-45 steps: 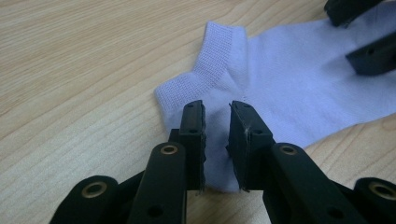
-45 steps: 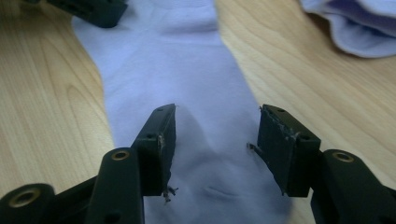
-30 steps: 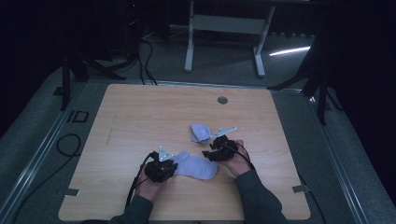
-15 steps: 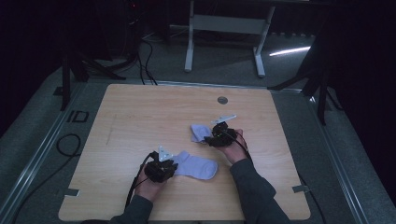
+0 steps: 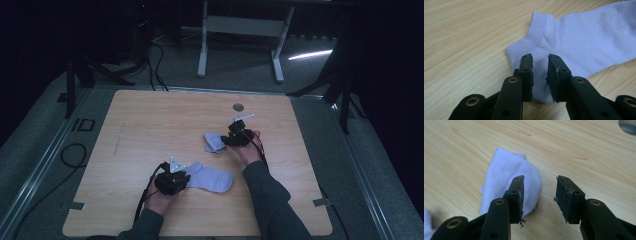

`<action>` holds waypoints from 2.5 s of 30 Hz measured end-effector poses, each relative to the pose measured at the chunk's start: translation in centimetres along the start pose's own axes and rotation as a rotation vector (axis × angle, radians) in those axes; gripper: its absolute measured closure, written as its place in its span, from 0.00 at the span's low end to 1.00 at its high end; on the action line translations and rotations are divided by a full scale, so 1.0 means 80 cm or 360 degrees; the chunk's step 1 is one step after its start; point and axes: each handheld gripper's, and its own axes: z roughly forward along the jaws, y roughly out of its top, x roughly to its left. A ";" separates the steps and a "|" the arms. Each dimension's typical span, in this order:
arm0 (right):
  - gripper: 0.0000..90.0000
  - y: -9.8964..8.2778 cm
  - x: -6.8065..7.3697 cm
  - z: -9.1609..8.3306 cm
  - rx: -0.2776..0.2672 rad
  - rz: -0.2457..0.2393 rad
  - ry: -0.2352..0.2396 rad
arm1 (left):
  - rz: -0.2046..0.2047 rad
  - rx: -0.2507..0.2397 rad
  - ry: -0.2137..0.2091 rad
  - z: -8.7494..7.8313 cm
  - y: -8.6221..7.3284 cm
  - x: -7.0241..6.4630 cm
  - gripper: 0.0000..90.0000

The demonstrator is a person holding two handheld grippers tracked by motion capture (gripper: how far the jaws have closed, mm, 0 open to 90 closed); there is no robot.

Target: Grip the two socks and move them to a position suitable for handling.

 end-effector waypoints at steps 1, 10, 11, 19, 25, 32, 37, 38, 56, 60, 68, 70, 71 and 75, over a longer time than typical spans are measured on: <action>0.64 0.000 0.000 0.002 0.0003 0.0009 0.0008 | 0.0000 0.0000 0.0000 0.000 0.000 0.000 0.82; 0.85 -0.003 -0.001 0.020 0.0092 0.0028 0.0043 | 0.0002 -0.0001 -0.0008 0.000 0.000 0.001 0.82; 0.90 -0.004 -0.001 0.019 0.0091 0.0022 0.0044 | 0.0002 -0.0001 -0.0009 0.000 0.000 0.001 0.82; 0.94 -0.016 0.009 0.002 0.0076 -0.0045 0.0075 | 0.0004 0.0000 -0.0005 0.000 0.000 0.001 0.82; 0.95 -0.025 0.020 -0.013 0.0027 -0.0041 0.0080 | 0.0002 -0.0006 -0.0005 0.000 0.000 0.001 0.82; 0.96 -0.019 0.029 -0.040 -0.0079 -0.0050 0.0098 | 0.0001 -0.0006 -0.0006 0.000 0.000 0.001 0.82; 0.96 -0.013 0.026 -0.056 -0.0138 -0.0047 0.0085 | 0.0002 -0.0005 -0.0005 0.000 0.000 0.001 0.82; 0.96 -0.013 0.024 -0.059 -0.0147 -0.0039 0.0079 | 0.0002 -0.0005 -0.0007 0.000 0.000 0.001 0.82; 0.96 -0.016 -0.028 -0.089 -0.0195 0.0116 -0.0032 | 0.0006 -0.0003 -0.0006 0.000 0.000 0.001 0.82; 0.96 -0.025 -0.046 -0.085 -0.0152 0.0164 -0.0070 | 0.0006 -0.0003 -0.0007 0.000 0.000 0.001 0.82; 0.95 -0.049 -0.071 -0.085 -0.0105 0.0237 -0.0111 | 0.0005 -0.0004 -0.0006 0.000 0.000 0.001 0.82; 0.95 -0.052 -0.075 -0.086 -0.0098 0.0243 -0.0125 | 0.0005 -0.0005 -0.0006 0.000 0.000 0.001 0.82; 0.95 -0.054 -0.078 -0.087 -0.0095 0.0248 -0.0128 | 0.0006 -0.0004 -0.0006 0.000 0.000 0.001 0.82; 0.94 -0.058 -0.085 -0.089 -0.0079 0.0260 -0.0156 | 0.0006 -0.0004 -0.0006 0.000 0.000 0.001 0.82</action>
